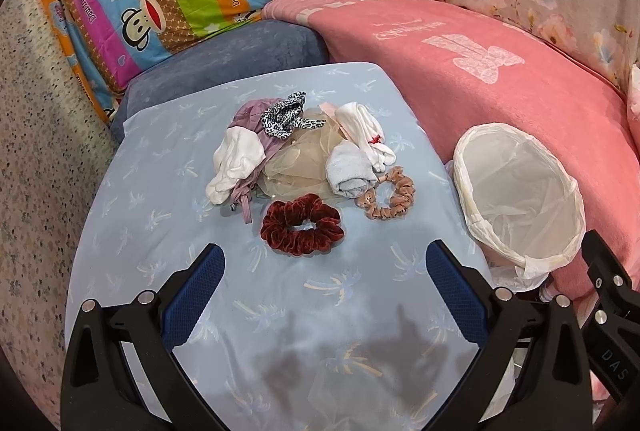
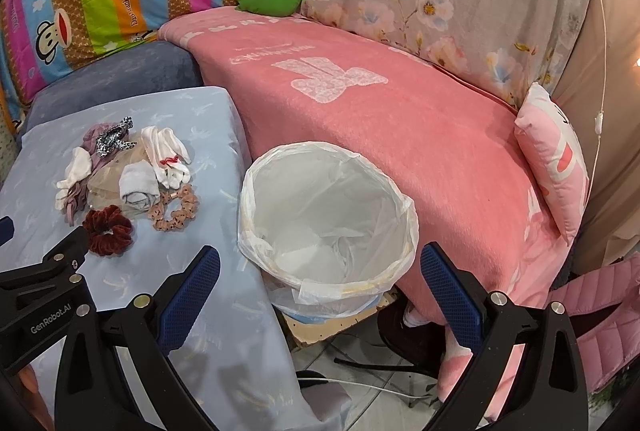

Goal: Organize soft objects

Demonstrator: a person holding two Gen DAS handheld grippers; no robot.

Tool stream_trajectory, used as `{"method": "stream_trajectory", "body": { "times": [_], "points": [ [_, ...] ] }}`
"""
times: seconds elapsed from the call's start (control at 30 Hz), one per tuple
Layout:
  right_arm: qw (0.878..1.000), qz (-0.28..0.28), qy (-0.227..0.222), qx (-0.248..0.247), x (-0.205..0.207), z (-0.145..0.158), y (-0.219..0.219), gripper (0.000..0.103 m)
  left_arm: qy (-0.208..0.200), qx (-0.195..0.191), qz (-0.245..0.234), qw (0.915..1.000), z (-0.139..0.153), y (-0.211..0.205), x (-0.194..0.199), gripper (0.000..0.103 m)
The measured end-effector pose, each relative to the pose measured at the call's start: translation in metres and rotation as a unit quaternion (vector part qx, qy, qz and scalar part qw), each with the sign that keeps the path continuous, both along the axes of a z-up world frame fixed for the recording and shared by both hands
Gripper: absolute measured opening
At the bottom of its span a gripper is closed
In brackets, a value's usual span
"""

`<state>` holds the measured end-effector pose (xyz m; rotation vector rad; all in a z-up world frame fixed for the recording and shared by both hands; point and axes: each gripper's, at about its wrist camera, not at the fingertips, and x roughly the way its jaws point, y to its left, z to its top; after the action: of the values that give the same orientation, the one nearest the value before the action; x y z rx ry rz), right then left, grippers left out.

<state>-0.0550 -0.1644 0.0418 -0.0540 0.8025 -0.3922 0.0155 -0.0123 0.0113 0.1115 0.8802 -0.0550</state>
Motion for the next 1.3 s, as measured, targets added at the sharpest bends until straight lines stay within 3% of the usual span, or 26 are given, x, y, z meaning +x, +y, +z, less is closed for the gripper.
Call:
{"method": "stream_trajectory", "body": {
  "times": [0.67,1.3],
  "points": [
    [1.0,0.003,-0.02,0.0,-0.012,0.009,0.001,0.097,-0.016,0.002,0.002,0.9999,0.009,-0.004,-0.011,0.096],
    [1.0,-0.005,-0.01,-0.006,-0.005,0.006,0.0,0.097,-0.007,-0.002,-0.004,1.0,0.005,-0.007,-0.003,0.096]
  ]
}}
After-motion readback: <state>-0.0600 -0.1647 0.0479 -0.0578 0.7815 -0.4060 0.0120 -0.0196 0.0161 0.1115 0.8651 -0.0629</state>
